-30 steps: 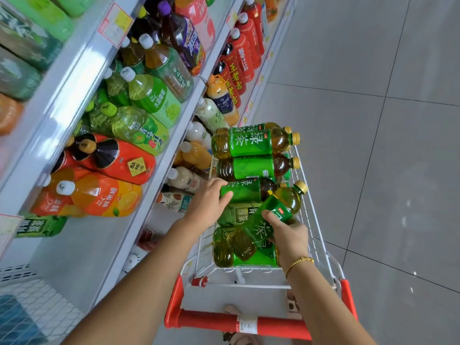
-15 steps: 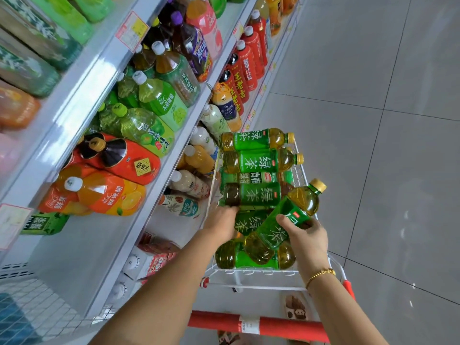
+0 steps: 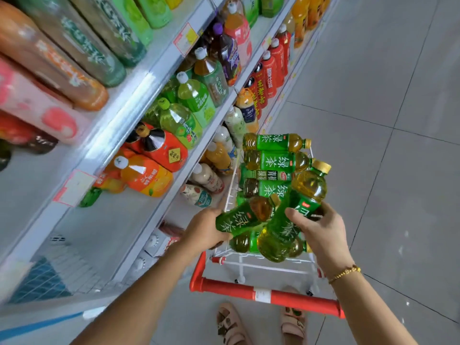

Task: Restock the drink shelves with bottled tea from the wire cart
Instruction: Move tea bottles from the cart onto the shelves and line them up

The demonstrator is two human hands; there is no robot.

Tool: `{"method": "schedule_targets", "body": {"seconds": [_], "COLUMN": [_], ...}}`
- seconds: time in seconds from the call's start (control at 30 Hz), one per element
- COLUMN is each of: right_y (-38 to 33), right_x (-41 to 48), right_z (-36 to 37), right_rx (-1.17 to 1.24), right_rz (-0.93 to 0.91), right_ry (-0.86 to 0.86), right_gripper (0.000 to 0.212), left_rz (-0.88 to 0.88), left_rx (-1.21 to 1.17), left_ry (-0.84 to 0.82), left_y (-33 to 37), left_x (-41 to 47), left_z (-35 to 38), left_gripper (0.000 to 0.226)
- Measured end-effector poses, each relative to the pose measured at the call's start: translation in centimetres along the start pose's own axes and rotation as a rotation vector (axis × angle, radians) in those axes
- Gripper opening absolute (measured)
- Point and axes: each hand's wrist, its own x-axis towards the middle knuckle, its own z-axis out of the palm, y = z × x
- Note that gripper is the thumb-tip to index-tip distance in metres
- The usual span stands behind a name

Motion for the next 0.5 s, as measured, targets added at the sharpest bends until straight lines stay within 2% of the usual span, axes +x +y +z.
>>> {"method": "schedule_targets", "body": {"seconds": [0.17,0.3,0.4,0.5], "right_y": [-7.3,-12.2,-15.6,-18.0], "right_x": [-2.9,-5.5,-8.0,-10.5], "right_z": [6.2,12.0,16.6,22.0], "right_rx": [-0.067,0.008,0.135,0.271], "right_rz": [-0.198,-0.367,-0.484,-0.600], "right_ry": [-0.140,-0.276,-0.371,-0.430], "right_gripper": [0.062,0.042,0.043,0.049], "left_rz": [-0.150,-0.246,-0.225,-0.251], "left_rx": [-0.471,-0.799,-0.859,-0.764], "left_ry": [0.346,0.573,0.943,1.260], "left_y": [-3.0,-5.9,-8.6,-11.5], "left_x": [-7.1,-12.9,-17.7,-20.8], "left_z": [-4.0,-7.5,-10.2,-13.6], "left_gripper": [0.051,0.055,0.049,0.071]}}
